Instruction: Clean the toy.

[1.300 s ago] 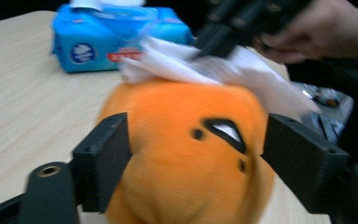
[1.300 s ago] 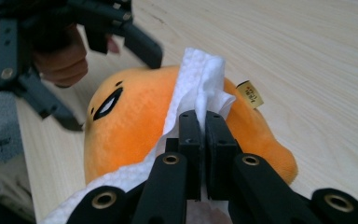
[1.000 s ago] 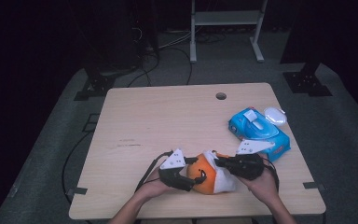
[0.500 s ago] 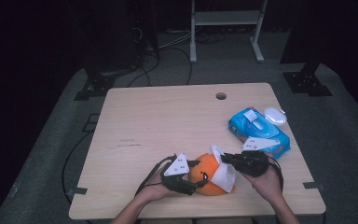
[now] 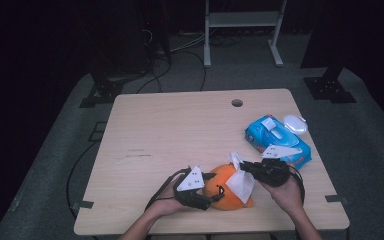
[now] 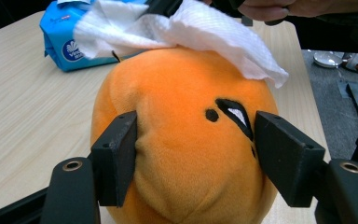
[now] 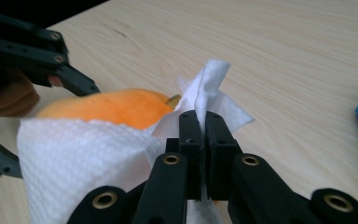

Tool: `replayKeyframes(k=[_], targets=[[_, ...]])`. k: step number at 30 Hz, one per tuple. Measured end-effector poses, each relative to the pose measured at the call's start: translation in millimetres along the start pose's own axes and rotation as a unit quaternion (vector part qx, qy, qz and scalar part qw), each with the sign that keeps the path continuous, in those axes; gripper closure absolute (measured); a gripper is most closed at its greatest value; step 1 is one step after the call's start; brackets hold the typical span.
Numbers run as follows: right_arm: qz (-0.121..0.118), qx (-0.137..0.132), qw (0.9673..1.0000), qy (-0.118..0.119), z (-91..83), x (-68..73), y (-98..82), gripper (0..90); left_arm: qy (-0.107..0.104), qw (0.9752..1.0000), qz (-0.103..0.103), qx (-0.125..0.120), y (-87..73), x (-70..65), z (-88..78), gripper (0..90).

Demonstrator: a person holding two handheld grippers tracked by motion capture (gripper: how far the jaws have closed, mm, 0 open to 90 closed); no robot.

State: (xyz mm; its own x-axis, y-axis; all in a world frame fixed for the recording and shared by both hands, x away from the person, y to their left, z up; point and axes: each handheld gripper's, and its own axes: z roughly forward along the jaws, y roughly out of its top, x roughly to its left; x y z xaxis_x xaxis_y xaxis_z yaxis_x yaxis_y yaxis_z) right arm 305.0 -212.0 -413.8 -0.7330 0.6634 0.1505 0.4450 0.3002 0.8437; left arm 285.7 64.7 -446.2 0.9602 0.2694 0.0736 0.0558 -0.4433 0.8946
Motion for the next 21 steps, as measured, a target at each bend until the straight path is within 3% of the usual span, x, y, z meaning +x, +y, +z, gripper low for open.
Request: replayKeyframes(k=[2, 5, 9, 11, 14, 18, 21], targets=[[-0.003, -0.008, 0.9997, 0.022, 3.1, 8.4, 3.7, 86.2, -0.001, 1.0, -0.002, 0.0, -0.7, 0.9, -0.3, 32.4], [-0.021, 0.003, 0.9996, 0.018, 9.1, 13.8, 5.8, 86.0, -0.001, 0.9999, -0.011, -0.002, -3.1, 3.2, -1.6, 31.9], [-0.006, 0.013, 0.9999, 0.003, 6.3, -1.0, -0.8, 85.9, -0.001, 0.9998, -0.02, -0.007, -4.7, 6.1, -1.2, 31.9], [0.016, 0.014, 0.9998, 0.004, 1.5, -10.5, -6.3, 85.9, -0.002, 0.9997, -0.022, -0.008, -5.1, 6.5, -1.1, 31.9], [0.027, 0.011, 0.9995, 0.009, -2.9, -11.2, -7.3, 85.9, -0.004, 0.9998, -0.018, -0.007, -5.6, 6.7, -1.2, 31.4], [0.008, -0.006, 0.9992, 0.039, -4.3, 5.6, -1.1, 85.9, -0.004, 0.9995, -0.03, -0.009, -7.0, 9.3, -1.4, 31.1], [-0.025, -0.01, 0.9978, 0.06, -1.3, 19.5, 1.8, 85.9, -0.004, 0.9995, -0.03, -0.008, -7.5, 10.0, -1.9, 31.0]])
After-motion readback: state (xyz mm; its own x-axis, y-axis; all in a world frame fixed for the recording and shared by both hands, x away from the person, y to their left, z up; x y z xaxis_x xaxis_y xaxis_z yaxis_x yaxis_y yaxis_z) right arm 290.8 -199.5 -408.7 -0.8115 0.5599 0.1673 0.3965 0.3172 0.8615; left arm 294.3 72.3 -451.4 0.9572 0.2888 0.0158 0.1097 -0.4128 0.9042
